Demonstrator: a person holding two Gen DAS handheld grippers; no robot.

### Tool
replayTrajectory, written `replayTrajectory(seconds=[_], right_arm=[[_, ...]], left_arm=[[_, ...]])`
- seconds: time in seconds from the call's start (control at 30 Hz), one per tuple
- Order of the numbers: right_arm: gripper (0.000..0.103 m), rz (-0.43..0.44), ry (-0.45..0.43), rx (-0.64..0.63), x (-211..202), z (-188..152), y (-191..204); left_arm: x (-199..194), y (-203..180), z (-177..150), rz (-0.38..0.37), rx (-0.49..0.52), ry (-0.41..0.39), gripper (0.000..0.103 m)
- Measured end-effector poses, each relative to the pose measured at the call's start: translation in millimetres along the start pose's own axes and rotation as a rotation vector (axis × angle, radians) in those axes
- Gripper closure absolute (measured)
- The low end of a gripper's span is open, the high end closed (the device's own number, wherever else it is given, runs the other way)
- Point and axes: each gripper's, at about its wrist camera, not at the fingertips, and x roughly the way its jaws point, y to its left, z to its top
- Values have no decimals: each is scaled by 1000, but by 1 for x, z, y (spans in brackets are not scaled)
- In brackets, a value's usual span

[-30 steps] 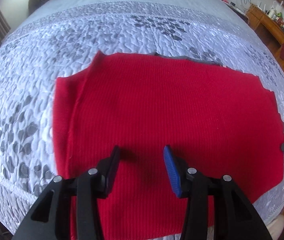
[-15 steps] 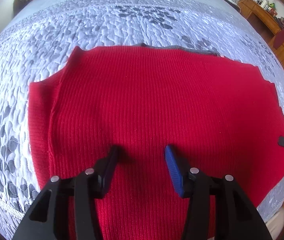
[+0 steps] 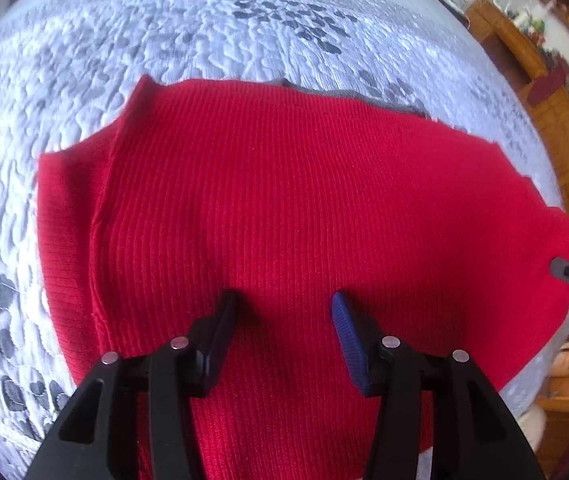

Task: Fold small clothes

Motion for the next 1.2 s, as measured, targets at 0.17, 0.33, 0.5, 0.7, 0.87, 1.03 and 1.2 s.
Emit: replayTrajectory(seconds=[0.17, 0.33, 0.5, 0.7, 0.87, 1.03, 1.2], right_arm=[[89, -56, -1, -248, 15, -2, 99], [70, 48, 13, -435, 35, -23, 152], [64, 182, -50, -384, 9, -35, 135], [24, 158, -166, -434, -29, -64, 107], [20, 84, -121, -519, -1, -76, 111], [20, 95, -117, -610, 9, -97, 129], [20, 115, -103, -681, 13, -121, 139]], left_arm=[[-5, 21, 1, -107, -94, 21, 61], [-7, 23, -2, -126, -77, 26, 61], [-8, 35, -2, -184, -129, 25, 60], [-17, 34, -2, -191, -170, 26, 59], [-16, 23, 2, -159, -156, 34, 56], [-15, 20, 1, -155, -160, 47, 56], [-13, 19, 3, -139, -157, 55, 55]])
